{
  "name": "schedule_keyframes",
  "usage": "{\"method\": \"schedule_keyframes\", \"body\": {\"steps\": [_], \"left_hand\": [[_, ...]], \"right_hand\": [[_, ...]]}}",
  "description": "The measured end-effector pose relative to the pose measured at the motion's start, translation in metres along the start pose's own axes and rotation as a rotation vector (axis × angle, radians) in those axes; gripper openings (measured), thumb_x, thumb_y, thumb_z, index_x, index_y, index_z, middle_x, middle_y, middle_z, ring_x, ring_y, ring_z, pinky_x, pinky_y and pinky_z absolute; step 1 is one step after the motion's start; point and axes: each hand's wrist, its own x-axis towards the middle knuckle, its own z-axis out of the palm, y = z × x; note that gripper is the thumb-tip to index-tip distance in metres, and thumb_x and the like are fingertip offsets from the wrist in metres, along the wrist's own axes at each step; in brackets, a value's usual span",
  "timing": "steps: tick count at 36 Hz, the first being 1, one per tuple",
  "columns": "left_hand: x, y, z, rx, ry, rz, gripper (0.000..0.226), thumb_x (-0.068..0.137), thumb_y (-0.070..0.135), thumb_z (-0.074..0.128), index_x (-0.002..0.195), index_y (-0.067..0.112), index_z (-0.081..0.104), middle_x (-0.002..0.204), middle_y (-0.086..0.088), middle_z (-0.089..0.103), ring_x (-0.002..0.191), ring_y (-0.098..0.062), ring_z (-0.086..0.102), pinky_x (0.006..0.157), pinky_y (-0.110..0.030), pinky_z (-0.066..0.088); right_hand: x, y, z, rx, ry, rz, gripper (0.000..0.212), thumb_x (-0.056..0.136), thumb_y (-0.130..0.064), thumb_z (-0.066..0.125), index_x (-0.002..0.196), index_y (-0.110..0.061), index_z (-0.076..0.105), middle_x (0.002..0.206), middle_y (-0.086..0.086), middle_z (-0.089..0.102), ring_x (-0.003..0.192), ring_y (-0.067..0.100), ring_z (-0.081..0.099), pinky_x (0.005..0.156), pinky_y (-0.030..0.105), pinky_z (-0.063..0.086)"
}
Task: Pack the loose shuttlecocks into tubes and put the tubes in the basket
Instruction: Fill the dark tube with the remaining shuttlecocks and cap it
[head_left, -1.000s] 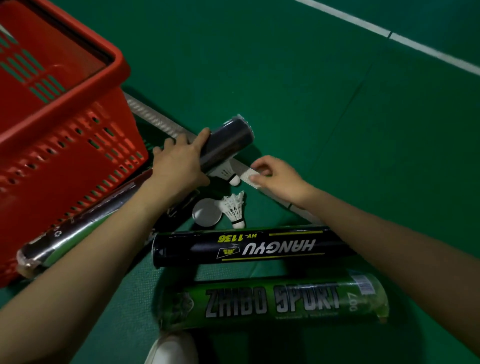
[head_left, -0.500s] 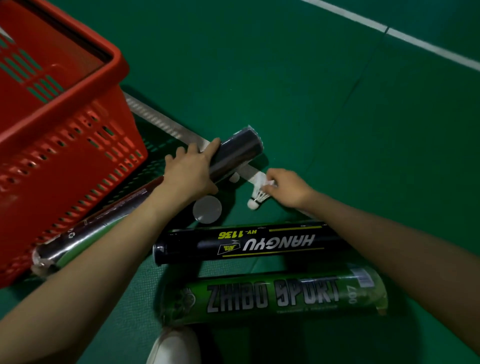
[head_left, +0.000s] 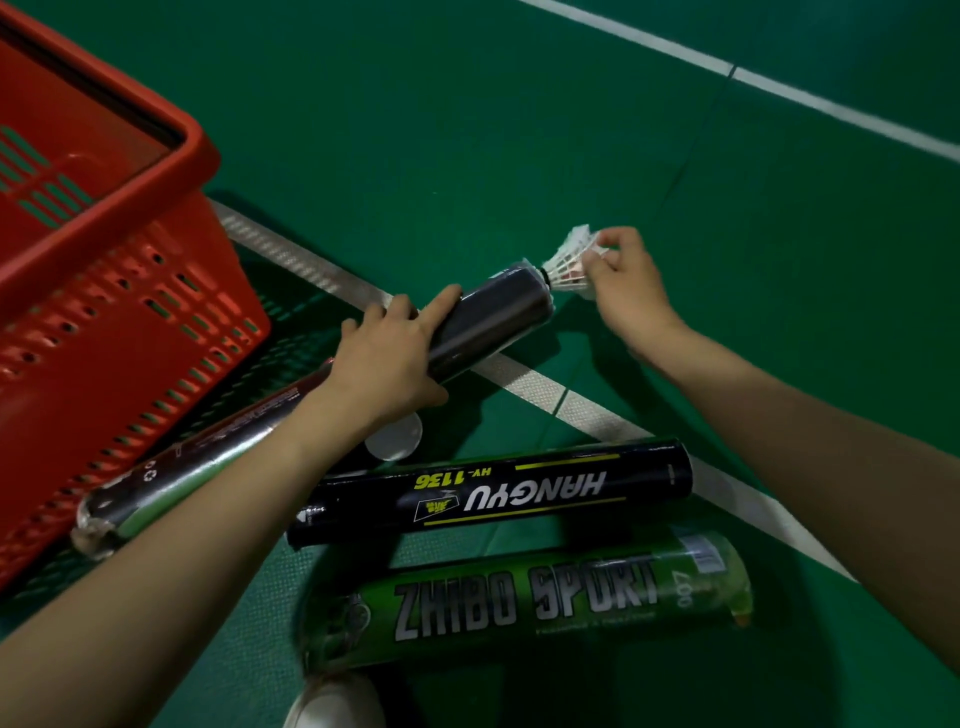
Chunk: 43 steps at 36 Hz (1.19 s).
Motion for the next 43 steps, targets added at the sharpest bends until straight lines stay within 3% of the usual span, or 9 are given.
{"method": "schedule_keyframes", "body": {"steps": [4,10,17,22,25,28,33,38,43], "left_hand": [[-0.001,0.004,0.0,-0.017,0.015,0.012,0.108,0.069,0.041,0.074,0.149,0.036,0.002,0.126,-0.012,0.043,0.115,-0.036,0.043,0.095,-0.049,0.038],[-0.003,-0.003,-0.005,-0.018,0.043,-0.003,0.108,0.068,0.043,0.075,0.149,0.035,0.004,0.125,-0.012,0.043,0.114,-0.037,0.043,0.092,-0.048,0.039],[0.001,-0.005,-0.015,-0.004,0.1,-0.014,0.103,0.069,0.044,0.072,0.149,0.035,0.007,0.119,-0.013,0.043,0.112,-0.036,0.043,0.092,-0.05,0.037],[0.005,-0.014,-0.014,-0.027,0.082,-0.047,0.104,0.069,0.04,0.074,0.149,0.037,0.007,0.118,-0.013,0.044,0.112,-0.036,0.043,0.092,-0.051,0.037],[0.008,-0.022,-0.011,-0.017,0.066,-0.068,0.105,0.07,0.039,0.075,0.149,0.036,0.006,0.124,-0.014,0.044,0.115,-0.037,0.042,0.094,-0.052,0.037],[0.01,-0.033,-0.009,-0.024,0.051,-0.121,0.105,0.071,0.037,0.074,0.149,0.034,0.005,0.128,-0.016,0.042,0.116,-0.039,0.04,0.094,-0.053,0.036],[0.013,-0.054,-0.009,-0.063,0.028,-0.23,0.106,0.07,0.035,0.076,0.148,0.035,0.005,0.131,-0.017,0.04,0.117,-0.04,0.04,0.096,-0.053,0.037],[0.018,-0.067,-0.011,-0.128,-0.001,-0.299,0.108,0.069,0.033,0.077,0.148,0.037,0.004,0.131,-0.017,0.039,0.117,-0.039,0.04,0.097,-0.051,0.038],[0.018,-0.077,-0.008,-0.171,-0.016,-0.346,0.11,0.067,0.035,0.078,0.148,0.038,0.004,0.128,-0.016,0.041,0.114,-0.039,0.044,0.095,-0.05,0.043]], "right_hand": [[-0.014,-0.011,0.01,0.03,-0.157,-0.003,0.029,0.101,-0.032,0.039,0.124,-0.015,0.043,0.092,-0.014,0.054,0.081,0.006,0.053,0.068,0.021,0.04],[-0.018,-0.017,0.016,0.136,-0.217,0.04,0.054,0.1,-0.05,0.023,0.138,-0.015,0.037,0.136,0.005,0.045,0.127,0.018,0.04,0.108,0.034,0.029],[-0.013,-0.022,0.031,0.276,-0.349,0.083,0.091,0.076,-0.076,0.02,0.15,-0.023,0.021,0.152,0.01,0.034,0.141,0.018,0.028,0.118,0.041,0.01],[0.0,-0.024,0.039,0.262,-0.373,0.076,0.066,0.096,-0.059,0.016,0.149,-0.02,0.024,0.15,0.012,0.037,0.14,0.021,0.031,0.119,0.044,0.01],[0.001,-0.024,0.05,0.189,-0.332,0.064,0.053,0.099,-0.05,0.029,0.135,-0.013,0.044,0.132,0.01,0.052,0.127,0.021,0.044,0.115,0.042,0.025],[0.002,-0.019,0.058,0.203,-0.308,0.095,0.041,0.097,-0.04,0.047,0.125,-0.011,0.049,0.112,0.002,0.057,0.111,0.017,0.054,0.104,0.039,0.042],[0.008,-0.006,0.073,0.132,-0.281,0.122,0.029,0.096,-0.023,0.053,0.121,-0.008,0.051,0.106,0.004,0.058,0.098,0.017,0.057,0.098,0.038,0.046],[0.003,0.006,0.096,-0.053,-0.464,0.092,0.043,0.092,-0.022,0.059,0.133,-0.016,0.046,0.119,0.007,0.053,0.108,0.021,0.053,0.088,0.03,0.042],[-0.005,0.009,0.119,-0.277,-0.597,-0.151,0.063,0.091,-0.019,0.06,0.146,-0.027,0.03,0.143,0.009,0.031,0.132,0.024,0.034,0.101,0.026,0.03]]}}
